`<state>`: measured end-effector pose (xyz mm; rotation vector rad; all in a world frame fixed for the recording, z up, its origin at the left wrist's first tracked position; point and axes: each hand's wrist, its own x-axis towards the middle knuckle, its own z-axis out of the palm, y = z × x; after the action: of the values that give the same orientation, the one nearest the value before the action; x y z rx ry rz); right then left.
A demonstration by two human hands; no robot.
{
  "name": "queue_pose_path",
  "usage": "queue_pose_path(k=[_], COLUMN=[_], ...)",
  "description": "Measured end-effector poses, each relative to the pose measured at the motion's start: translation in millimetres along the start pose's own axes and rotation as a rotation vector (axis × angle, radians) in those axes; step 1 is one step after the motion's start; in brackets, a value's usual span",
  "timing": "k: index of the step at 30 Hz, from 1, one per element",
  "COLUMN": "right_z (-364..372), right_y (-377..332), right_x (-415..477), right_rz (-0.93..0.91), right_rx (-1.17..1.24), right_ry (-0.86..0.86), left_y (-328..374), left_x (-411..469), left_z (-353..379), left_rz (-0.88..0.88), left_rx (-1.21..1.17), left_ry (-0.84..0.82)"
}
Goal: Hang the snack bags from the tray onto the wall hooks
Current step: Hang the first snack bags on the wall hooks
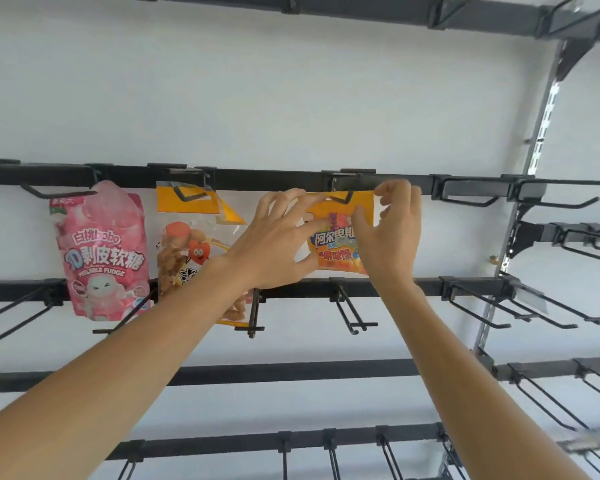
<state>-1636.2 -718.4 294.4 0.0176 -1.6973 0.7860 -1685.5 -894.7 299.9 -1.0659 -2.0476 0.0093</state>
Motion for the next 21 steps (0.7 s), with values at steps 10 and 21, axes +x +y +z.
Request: queue_pose_path(k=[10, 21], right_z=[5.3, -46.9], right_y=[-1.6, -40.6], right_x=[-2.6, -39.8], right_rz=[-0.002, 0.106], right_rx=[-0.179, -0.200], right_ry=[-0.300, -0.704], left_y=[-0.7, 32.2], left_x=[2.7, -46.0], left_z=[23.4, -35.4], left_rz=[-0.048, -0.218], left_rx=[0.111, -0.097], left_ry=[0.002, -0.140])
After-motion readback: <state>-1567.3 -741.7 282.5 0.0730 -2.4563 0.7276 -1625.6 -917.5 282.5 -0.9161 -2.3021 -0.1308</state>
